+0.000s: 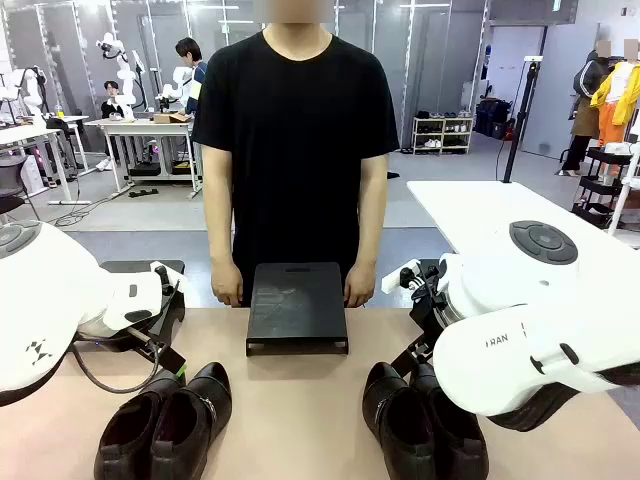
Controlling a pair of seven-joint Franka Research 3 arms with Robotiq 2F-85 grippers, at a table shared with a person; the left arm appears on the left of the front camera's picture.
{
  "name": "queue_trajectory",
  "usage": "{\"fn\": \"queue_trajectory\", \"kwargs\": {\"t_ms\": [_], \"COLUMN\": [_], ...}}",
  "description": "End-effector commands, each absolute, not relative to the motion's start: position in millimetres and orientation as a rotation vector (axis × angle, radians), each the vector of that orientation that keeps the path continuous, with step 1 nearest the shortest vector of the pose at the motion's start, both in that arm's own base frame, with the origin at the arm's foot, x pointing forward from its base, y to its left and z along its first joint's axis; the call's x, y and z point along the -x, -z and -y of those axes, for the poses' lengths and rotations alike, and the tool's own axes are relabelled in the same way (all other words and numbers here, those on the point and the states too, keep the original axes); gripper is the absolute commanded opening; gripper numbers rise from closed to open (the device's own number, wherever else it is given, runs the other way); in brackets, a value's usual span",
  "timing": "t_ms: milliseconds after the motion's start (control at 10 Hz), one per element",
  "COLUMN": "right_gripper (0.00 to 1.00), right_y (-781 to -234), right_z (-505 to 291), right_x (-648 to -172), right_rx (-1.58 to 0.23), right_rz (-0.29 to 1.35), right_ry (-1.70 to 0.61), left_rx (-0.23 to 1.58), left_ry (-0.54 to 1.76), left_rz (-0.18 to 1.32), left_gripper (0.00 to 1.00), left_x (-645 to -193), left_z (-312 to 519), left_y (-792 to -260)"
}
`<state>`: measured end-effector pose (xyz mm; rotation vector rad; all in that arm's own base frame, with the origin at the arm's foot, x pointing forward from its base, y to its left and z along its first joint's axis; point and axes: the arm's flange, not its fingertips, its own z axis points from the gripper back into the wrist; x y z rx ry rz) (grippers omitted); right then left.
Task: Place the shoes on the stand as instructed by the person.
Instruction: Pick up one pair of Shoes and place it on the Shoes Stand indicated by the person.
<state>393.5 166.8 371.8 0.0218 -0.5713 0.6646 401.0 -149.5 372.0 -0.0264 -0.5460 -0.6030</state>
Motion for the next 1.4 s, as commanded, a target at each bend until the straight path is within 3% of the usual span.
{"fn": "queue_trajectory", "kwargs": {"t_ms": [0,1000,1300], "right_gripper": [1.00,1.00,1.00], "right_y": [-371.8,-371.8,-439.2], "right_z": [-166.8,-166.8,-152.0], "right_x": [-393.5,-393.5,-396.9], "right_rx": [-0.022,-0.021,-0.134], "right_rz": [0.571,0.571,0.555], "right_ry": [-0.665,-0.667,-0.729], "left_rx": [0.026,0.026,0.083], "left_ry": [0.604,0.604,0.614], "left_rz": [0.546,0.546,0.521], "left_gripper": [1.00,1.00,1.00], "left_x": [-400.9,-400.9,-399.0], "left_z": [149.8,149.8,138.3], "left_y": [-372.1,-372.0,-427.4]}}
